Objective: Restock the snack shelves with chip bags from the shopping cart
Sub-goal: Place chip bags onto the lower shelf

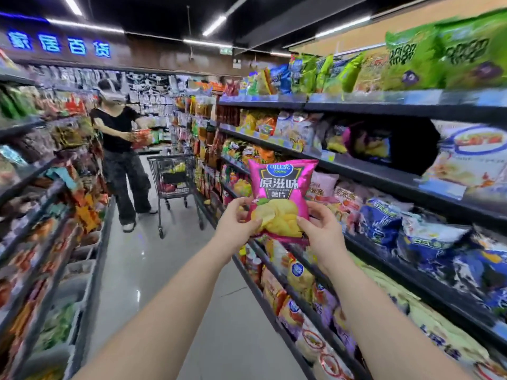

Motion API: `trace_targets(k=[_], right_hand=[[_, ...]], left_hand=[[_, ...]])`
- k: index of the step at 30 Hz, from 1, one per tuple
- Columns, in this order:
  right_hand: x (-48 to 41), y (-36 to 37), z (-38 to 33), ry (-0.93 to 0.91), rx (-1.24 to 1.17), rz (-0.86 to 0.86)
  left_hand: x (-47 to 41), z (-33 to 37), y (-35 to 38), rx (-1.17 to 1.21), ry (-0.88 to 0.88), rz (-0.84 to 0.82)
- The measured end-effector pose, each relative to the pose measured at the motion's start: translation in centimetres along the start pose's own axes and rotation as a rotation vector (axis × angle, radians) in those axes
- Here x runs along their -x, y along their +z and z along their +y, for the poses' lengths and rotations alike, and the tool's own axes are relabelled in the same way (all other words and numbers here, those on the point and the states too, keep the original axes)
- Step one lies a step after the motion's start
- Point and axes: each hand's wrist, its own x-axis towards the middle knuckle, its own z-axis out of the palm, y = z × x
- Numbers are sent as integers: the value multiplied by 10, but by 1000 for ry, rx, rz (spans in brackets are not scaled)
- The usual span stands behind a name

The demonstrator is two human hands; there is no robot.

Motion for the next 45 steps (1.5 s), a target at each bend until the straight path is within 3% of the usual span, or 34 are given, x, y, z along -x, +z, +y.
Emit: trace_targets(k=[13,23,31,38,45], right_hand=[[-241,-14,16,-132,219,258],[-425,-38,22,-100,237,440],[-492,-51,39,-138,377,546],[-533,-57,57,-38,533,589],[-567,-51,69,47,708,719]], left_hand=[[-277,4,95,13,61,-226],[-467,9,181,119,70,-422],[-569,-12,224,56,98,-625],[-630,-27,266,-28,236,-731],[-657,-38,291,-188,408,-676]])
